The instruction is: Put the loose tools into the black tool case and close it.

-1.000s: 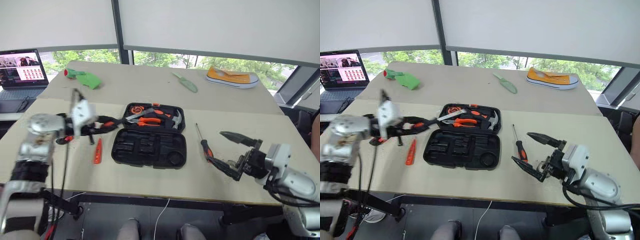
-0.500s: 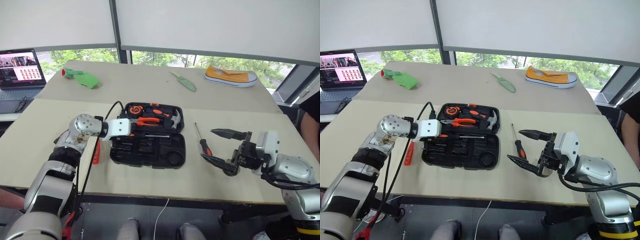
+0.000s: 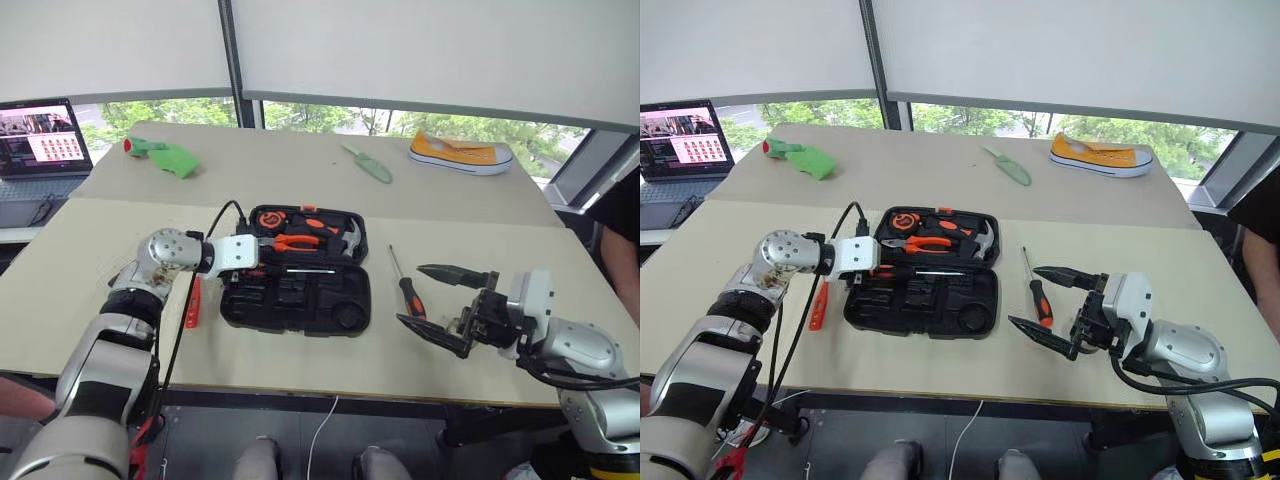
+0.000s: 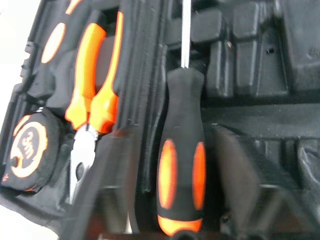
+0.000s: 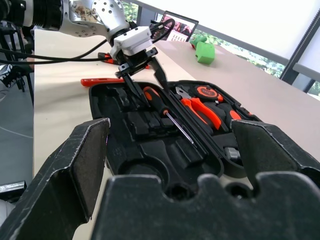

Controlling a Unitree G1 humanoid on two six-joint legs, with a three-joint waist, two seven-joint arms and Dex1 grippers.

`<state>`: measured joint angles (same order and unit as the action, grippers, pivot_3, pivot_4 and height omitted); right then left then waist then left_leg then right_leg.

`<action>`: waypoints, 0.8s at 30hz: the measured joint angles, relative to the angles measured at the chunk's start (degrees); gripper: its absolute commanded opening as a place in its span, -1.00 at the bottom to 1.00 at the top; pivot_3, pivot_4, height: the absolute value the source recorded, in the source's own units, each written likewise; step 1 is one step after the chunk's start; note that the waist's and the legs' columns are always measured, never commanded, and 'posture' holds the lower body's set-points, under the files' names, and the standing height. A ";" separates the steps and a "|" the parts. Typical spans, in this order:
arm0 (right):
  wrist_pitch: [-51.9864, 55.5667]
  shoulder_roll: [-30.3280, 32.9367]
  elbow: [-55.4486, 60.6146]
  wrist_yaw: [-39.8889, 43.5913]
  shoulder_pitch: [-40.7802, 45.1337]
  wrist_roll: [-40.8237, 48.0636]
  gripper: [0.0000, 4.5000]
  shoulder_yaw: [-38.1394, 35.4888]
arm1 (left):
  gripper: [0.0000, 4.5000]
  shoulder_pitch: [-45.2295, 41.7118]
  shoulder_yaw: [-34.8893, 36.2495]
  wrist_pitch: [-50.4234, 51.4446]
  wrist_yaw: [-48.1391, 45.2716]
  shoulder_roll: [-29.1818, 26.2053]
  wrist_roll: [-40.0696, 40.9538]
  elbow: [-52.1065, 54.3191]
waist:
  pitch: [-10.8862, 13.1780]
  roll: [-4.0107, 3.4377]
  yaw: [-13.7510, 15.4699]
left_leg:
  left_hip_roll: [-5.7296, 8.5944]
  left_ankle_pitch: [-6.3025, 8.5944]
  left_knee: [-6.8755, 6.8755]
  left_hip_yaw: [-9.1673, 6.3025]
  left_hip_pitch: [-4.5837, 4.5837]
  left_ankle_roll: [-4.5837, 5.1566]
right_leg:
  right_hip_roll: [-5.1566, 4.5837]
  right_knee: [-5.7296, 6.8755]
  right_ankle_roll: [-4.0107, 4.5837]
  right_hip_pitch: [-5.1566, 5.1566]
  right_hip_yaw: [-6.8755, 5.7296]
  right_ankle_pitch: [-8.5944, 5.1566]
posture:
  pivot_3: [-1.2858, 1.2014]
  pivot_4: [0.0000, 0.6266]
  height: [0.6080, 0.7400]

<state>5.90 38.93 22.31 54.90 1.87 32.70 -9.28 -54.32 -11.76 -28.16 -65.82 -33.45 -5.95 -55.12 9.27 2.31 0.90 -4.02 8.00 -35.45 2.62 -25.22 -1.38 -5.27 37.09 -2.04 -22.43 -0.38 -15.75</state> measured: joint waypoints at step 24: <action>1.04 -0.29 2.01 -2.05 -3.48 -0.78 1.00 -0.01 | -0.67 8.89 4.34 38.52 8.01 6.05 8.22 19.58 | -0.04 -0.06 -0.14 | 0.01 0.02 -0.43 -0.10 0.03 0.07 | 0.02 0.07 -0.26 0.18 0.03 0.07 | 0.03 -0.52 1.00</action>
<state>6.93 38.64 24.32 52.85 -1.61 31.92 -9.30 -45.43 -7.41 10.36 -57.81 -27.41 2.27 -35.54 9.23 2.25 0.76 -4.01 8.03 -35.88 2.52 -25.20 -1.31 -5.26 37.16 -2.30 -22.24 -0.35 -15.69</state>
